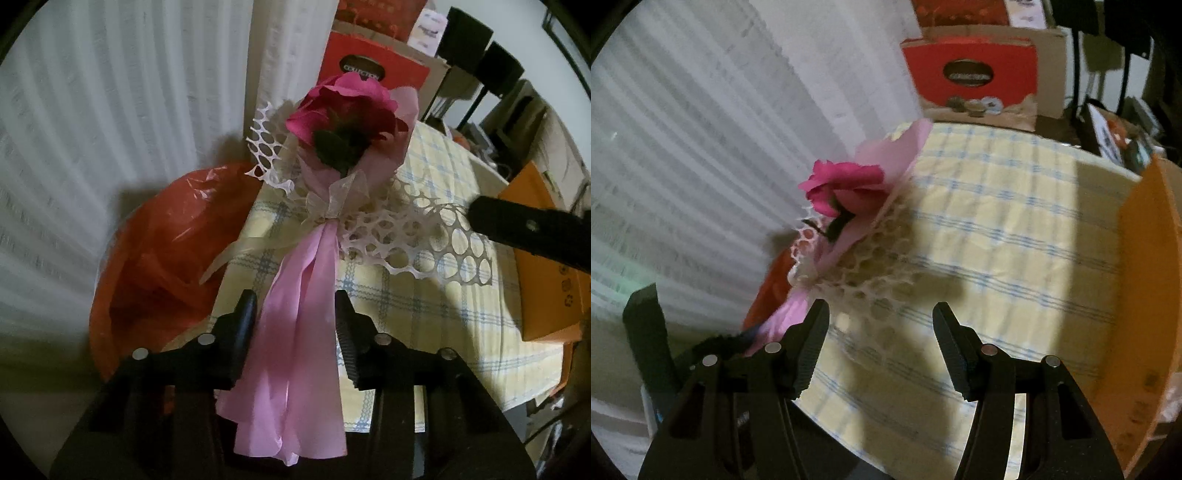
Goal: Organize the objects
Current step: 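Grasp the rose bouquet's pink ribbon with the left tool while the right tool grasps its white net, then lift the pink rose bouquet with both tools and carry it over the orange box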
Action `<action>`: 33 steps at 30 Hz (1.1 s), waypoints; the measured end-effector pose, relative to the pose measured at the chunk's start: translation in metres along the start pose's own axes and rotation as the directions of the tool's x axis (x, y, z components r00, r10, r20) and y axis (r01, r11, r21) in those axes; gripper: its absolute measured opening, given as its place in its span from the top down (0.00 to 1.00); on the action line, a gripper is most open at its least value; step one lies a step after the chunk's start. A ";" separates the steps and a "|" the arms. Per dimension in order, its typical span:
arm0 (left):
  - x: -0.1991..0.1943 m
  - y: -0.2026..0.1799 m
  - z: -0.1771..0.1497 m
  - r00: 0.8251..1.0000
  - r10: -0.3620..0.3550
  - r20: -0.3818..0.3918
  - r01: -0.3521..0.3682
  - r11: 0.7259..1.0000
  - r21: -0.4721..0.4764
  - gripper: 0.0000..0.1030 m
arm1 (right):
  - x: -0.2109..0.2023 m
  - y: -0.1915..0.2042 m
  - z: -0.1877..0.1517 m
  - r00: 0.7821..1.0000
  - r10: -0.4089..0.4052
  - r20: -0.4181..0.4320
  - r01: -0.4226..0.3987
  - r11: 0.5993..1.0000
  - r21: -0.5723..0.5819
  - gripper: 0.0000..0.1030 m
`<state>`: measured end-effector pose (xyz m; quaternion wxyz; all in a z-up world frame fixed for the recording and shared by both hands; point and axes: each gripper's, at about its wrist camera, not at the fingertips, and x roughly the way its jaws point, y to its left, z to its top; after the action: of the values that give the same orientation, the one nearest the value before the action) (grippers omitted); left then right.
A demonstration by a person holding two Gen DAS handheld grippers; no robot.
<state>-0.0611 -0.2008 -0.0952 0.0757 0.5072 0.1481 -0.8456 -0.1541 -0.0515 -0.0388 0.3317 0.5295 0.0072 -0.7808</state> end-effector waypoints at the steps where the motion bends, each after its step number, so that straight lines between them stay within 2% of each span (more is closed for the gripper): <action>1: 0.000 0.000 0.000 1.000 0.001 0.001 -0.001 1.000 0.004 0.69 | 0.005 0.003 0.001 1.000 0.008 -0.004 -0.008 1.000 0.001 0.42; 7: -0.007 -0.001 -0.001 0.999 -0.027 0.022 0.026 1.000 0.009 0.75 | 0.034 0.020 0.007 0.999 0.030 -0.029 -0.030 1.000 0.003 0.42; 18: -0.015 -0.027 -0.006 0.988 -0.152 0.009 0.151 0.988 0.025 0.79 | 0.069 0.022 0.000 0.990 0.112 -0.086 -0.104 0.991 0.087 0.41; 20: -0.015 -0.033 -0.007 0.987 -0.158 0.007 0.158 0.987 0.029 0.79 | 0.071 0.022 -0.001 0.992 0.095 -0.089 -0.087 0.993 0.083 0.51; 21: -0.016 -0.034 -0.008 0.987 -0.162 0.006 0.162 0.986 0.030 0.79 | 0.071 0.021 -0.002 0.993 0.078 -0.089 -0.071 0.995 0.076 0.63; 22: -0.016 -0.036 -0.008 0.986 -0.164 0.007 0.164 0.986 0.030 0.79 | 0.070 0.021 -0.002 0.993 0.077 -0.089 -0.071 0.995 0.074 0.65; 33: -0.029 -0.053 -0.009 0.978 -0.208 0.024 0.207 0.978 0.039 0.79 | 0.046 0.014 -0.001 0.997 0.053 -0.061 -0.049 0.997 0.054 0.73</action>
<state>-0.0546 -0.1484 -0.0645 -0.0200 0.4784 0.1836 -0.8585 -0.1556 -0.0856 -0.0729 0.3371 0.5622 -0.0164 -0.7550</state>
